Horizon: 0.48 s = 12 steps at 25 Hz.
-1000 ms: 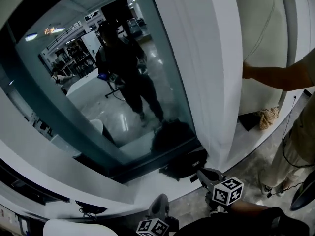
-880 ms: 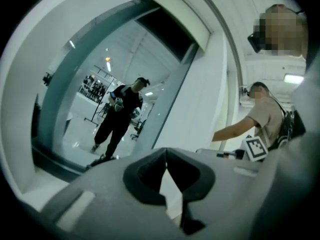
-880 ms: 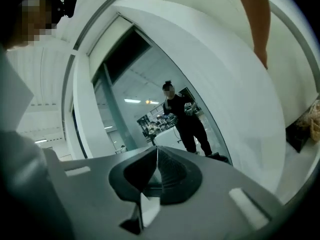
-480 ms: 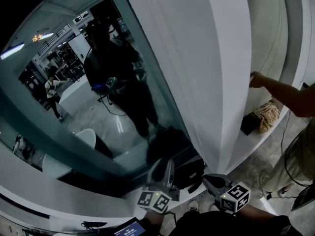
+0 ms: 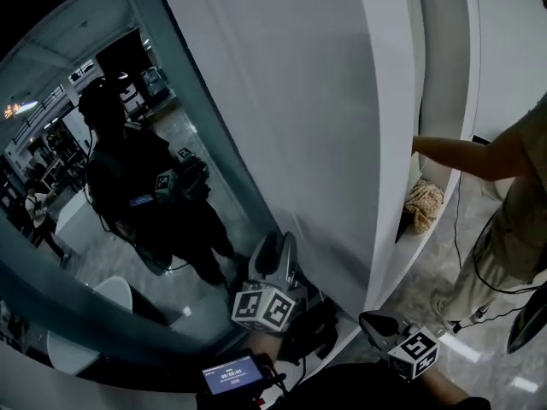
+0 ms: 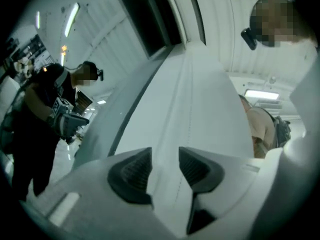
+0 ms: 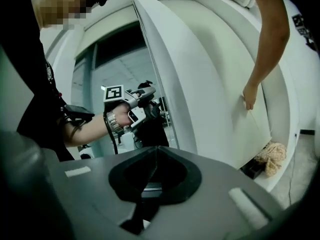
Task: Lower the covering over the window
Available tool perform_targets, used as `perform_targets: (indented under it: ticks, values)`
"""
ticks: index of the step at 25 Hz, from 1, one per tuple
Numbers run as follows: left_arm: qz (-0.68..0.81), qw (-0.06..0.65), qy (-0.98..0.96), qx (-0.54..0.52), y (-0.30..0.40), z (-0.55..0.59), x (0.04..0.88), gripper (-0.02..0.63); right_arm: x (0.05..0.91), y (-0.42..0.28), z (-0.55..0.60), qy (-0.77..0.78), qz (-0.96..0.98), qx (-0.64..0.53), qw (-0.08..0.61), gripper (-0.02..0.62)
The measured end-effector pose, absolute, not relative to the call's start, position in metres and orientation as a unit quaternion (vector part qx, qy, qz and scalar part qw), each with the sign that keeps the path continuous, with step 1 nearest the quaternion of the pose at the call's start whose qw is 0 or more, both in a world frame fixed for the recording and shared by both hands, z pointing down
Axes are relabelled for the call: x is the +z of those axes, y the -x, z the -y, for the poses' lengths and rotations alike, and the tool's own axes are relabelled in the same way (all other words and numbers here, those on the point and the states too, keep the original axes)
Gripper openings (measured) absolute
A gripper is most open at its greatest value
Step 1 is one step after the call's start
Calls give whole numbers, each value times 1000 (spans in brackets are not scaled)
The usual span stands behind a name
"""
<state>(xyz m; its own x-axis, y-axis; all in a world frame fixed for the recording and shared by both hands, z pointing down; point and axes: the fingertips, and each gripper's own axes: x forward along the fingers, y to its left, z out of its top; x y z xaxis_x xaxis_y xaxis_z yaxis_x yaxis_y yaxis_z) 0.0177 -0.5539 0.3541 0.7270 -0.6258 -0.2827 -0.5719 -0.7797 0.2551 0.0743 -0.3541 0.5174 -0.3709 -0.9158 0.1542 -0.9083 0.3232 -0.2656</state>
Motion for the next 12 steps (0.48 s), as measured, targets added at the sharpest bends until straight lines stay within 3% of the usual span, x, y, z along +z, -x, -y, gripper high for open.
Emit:
perform_targets:
  ticks: [7, 12]
  values:
    - [282, 104, -930, -211, -50, 600, 355, 160, 522, -96, 339, 629, -764, -142, 4, 8]
    - [227, 56, -950, -205, -88, 581, 328, 188, 517, -118, 320, 661, -734, -152, 4, 8]
